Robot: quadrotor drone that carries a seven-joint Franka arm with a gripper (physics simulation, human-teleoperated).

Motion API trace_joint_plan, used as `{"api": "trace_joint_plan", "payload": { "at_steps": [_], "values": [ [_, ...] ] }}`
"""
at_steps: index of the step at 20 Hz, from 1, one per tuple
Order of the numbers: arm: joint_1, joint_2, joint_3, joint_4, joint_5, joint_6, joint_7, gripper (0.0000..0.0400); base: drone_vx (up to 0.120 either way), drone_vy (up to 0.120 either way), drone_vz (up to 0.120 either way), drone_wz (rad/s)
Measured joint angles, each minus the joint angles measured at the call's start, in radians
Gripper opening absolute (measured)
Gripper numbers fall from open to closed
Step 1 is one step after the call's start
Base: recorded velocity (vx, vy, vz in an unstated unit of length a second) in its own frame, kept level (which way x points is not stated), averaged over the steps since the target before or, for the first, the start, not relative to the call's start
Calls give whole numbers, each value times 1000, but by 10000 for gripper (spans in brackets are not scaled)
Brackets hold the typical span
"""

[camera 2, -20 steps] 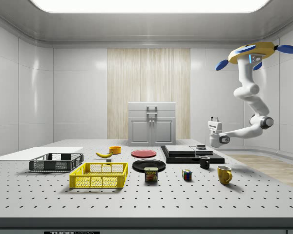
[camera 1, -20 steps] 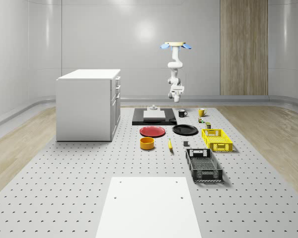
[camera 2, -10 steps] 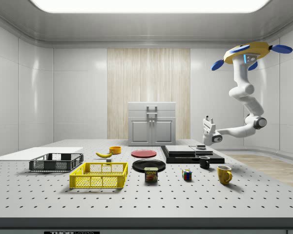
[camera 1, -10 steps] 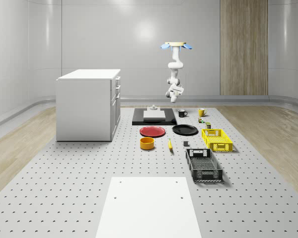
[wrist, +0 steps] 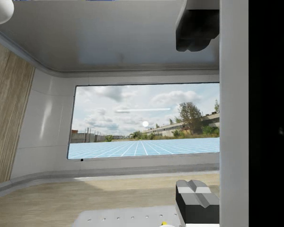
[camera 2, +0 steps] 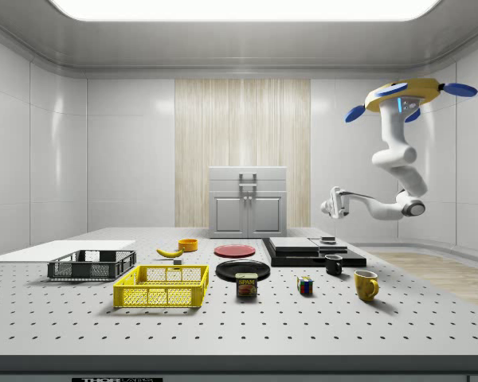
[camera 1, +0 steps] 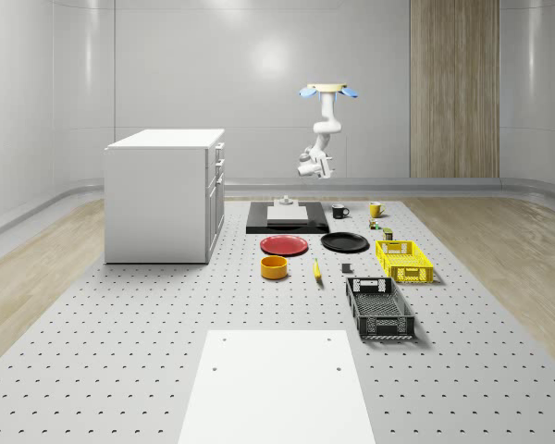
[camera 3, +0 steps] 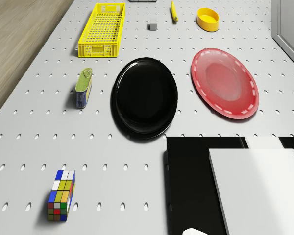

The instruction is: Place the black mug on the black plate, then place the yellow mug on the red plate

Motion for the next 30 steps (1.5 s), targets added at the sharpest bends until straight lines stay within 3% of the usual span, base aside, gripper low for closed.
{"api": "trace_joint_plan", "payload": {
  "at_steps": [3, 7, 11, 15, 23, 30],
  "values": [
    [-131, -44, 174, -193, -335, -24, 125, 400, 0, 0, -120, 0],
    [-346, -98, 343, -363, -667, -109, 298, 400, 0, 0, -120, 0],
    [-528, -146, 444, -432, -835, -195, 424, 400, 0, 0, -120, 0],
    [-642, -186, 500, -455, -903, -243, 499, 400, 0, 0, -120, 0],
    [-743, -246, 551, -464, -930, -261, 567, 400, 0, 0, -120, 0],
    [-777, -287, 572, -463, -918, -240, 594, 400, 120, 0, -120, 0]
  ]
}}
